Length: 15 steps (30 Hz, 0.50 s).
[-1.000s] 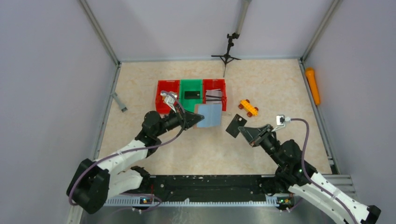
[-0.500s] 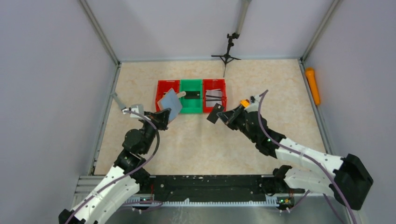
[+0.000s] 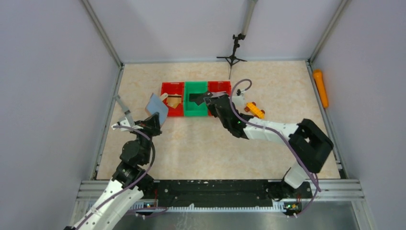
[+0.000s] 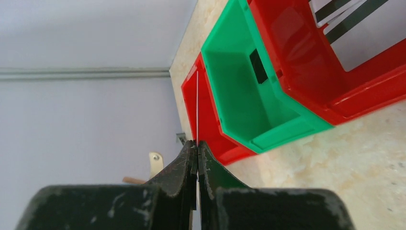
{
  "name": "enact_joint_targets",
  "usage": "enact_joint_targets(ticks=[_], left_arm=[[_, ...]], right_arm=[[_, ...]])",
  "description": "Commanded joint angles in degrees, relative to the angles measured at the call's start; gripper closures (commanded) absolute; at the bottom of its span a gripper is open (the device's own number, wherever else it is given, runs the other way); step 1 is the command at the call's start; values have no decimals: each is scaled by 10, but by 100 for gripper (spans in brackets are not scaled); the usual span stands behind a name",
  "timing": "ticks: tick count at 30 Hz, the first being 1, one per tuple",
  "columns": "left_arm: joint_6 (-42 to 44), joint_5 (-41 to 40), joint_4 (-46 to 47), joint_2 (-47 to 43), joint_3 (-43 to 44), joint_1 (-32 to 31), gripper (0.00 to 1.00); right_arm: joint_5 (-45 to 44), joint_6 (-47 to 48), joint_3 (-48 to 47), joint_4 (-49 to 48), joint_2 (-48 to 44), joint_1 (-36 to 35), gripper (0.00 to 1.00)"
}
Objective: Take the credit cards out of the card holder
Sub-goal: Place the credit card in the storage box.
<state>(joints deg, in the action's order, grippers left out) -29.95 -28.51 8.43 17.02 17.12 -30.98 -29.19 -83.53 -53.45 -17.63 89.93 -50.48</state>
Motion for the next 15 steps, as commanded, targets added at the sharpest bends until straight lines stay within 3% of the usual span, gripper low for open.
enact_joint_targets(ticks=[1, 6, 15], left_arm=[[8, -38, 7, -26, -5, 1, 98], [5, -50, -11, -51, -4, 2, 100], [3, -59, -10, -76, -13, 1, 100]], right_arm=[[-97, -78, -99, 24, 61, -18, 100], [-136, -105, -111, -79, 135, -22, 100], [-173, -160, -197, -72, 242, -22, 100]])
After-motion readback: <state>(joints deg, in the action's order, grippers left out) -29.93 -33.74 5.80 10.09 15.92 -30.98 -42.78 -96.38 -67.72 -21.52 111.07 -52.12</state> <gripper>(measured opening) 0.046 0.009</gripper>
